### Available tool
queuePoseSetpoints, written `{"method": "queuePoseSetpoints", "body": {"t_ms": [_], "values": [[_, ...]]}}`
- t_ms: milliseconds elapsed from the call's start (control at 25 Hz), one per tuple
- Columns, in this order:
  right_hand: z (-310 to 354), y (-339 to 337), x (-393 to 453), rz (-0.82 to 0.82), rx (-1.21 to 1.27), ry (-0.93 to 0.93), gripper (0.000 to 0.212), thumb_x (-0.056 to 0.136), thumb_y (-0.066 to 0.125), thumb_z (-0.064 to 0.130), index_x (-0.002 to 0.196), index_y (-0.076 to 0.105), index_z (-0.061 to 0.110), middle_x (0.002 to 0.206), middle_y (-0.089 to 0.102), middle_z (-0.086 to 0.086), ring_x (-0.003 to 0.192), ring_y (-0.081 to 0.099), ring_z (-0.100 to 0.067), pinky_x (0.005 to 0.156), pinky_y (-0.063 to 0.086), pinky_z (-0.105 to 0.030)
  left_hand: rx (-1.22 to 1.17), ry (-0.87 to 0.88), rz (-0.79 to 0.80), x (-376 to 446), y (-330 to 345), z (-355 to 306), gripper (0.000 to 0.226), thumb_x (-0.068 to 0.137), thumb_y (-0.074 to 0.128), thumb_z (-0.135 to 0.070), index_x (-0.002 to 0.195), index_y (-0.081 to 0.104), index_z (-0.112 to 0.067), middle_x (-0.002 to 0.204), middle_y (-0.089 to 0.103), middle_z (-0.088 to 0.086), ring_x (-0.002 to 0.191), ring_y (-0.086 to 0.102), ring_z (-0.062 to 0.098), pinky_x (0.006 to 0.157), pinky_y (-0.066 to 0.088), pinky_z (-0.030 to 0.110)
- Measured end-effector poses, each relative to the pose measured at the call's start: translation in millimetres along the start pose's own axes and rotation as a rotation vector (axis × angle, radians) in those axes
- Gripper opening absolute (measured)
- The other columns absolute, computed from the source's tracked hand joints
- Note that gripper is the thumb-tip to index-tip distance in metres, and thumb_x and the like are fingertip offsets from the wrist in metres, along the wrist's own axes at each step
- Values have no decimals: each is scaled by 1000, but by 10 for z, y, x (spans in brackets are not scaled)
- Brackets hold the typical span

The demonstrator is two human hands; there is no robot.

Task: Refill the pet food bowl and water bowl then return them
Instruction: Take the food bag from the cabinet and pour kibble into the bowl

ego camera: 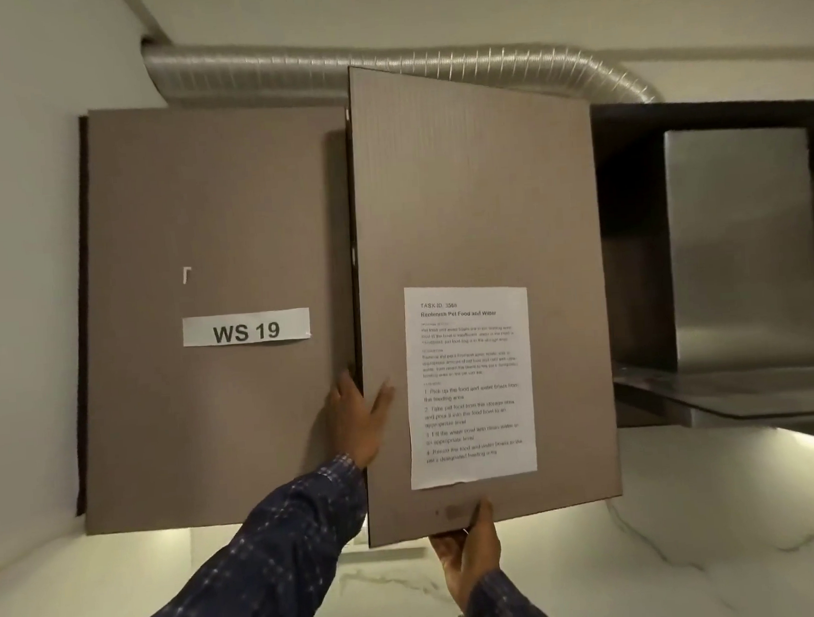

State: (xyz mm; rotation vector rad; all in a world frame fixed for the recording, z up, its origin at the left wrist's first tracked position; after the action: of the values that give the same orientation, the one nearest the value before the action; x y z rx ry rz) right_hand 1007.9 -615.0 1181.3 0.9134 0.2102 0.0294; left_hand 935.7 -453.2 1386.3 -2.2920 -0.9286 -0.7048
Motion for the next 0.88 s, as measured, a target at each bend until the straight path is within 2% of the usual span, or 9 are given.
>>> {"method": "queuePoseSetpoints", "body": {"t_ms": [120, 200, 280, 440, 520, 600, 680, 760, 880], "values": [[307, -409, -176, -96, -466, -108, 67, 100, 48, 58, 113, 68, -4, 83, 73, -21, 68, 68, -35, 67, 60, -41, -303, -67, 105, -379, 8, -130, 111, 73, 59, -92, 159, 39, -23, 161, 50, 1, 146, 51, 25, 119, 43, 54], [876, -532, -464, -275, -895, -288, 72, 97, 49, 60, 132, 61, -2, 123, 67, -27, 110, 66, -45, 99, 54, -46, -394, -23, 121, -741, -65, -501, 84, 88, 64, -73, 155, 43, -26, 158, 49, -8, 146, 49, 19, 122, 38, 46], [1577, -302, -1043, -373, -995, -599, 61, 101, 58, 49, 144, 52, 7, 143, 54, -25, 129, 55, -45, 109, 45, -50, -413, 3, 113, -1061, -80, -807, 70, 102, 59, -49, 161, 33, -23, 161, 43, -5, 149, 43, 19, 119, 35, 37], [2587, 714, -2340, -5, -888, -1242, 53, 103, 57, 51, 146, 52, 20, 144, 53, -3, 122, 54, -15, 103, 51, -43, -331, 166, 196, -1614, 40, -1342, 73, 109, 44, -39, 162, -6, -33, 169, 11, -19, 157, 22, 7, 119, 20, 20], [2838, 1181, -2793, 122, -958, -1471, 64, 101, 58, 57, 153, 45, 21, 150, 49, -1, 131, 47, -9, 107, 46, -35, -347, 329, 212, -1842, 120, -1665, 70, 109, 48, -32, 151, -6, -44, 157, 0, -46, 148, 16, -17, 115, 12, 2], [3036, 1583, -3149, 163, -1110, -1648, 80, 99, 61, 59, 162, 31, 21, 163, 38, -6, 145, 39, -15, 113, 41, -35, -389, 471, 268, -2083, 279, -1988, 71, 106, 52, -38, 154, 1, -48, 154, 8, -59, 146, 18, -27, 120, 19, 4], [3209, 1768, -3364, 71, -1279, -1775, 87, 99, 66, 50, 167, 19, 23, 171, 22, -13, 154, 34, -29, 113, 45, -40, -397, 562, 319, -2232, 506, -2241, 77, 103, 56, -49, 162, 7, -46, 166, 17, -38, 152, 21, -15, 128, 25, 20], [3413, 1752, -3424, -137, -1440, -1818, 86, 98, 68, 23, 167, 17, 25, 173, 7, -20, 148, 40, -39, 108, 55, -46, -316, 651, 366, -2325, 645, -2472, 88, 93, 63, -62, 161, 10, -44, 164, 19, -34, 150, 24, -14, 124, 31, 17], [3737, 1474, -3401, -202, -1460, -1729, 86, 90, 60, -13, 163, 28, 20, 171, 9, -17, 131, 53, -34, 103, 59, -44, -268, 728, 364, -2339, 745, -2665, 99, 82, 78, -60, 157, 17, -38, 157, 28, -26, 141, 39, -8, 113, 46, 22]]}}
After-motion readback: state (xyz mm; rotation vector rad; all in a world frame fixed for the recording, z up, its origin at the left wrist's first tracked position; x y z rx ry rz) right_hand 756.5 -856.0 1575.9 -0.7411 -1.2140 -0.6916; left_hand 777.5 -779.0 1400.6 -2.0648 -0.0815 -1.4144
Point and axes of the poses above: each hand's wrist, its own x-axis towards the middle knuckle, its own y-axis out of the palm, z = x × y, the point moved 7 cm from there along x, towards the middle knuckle
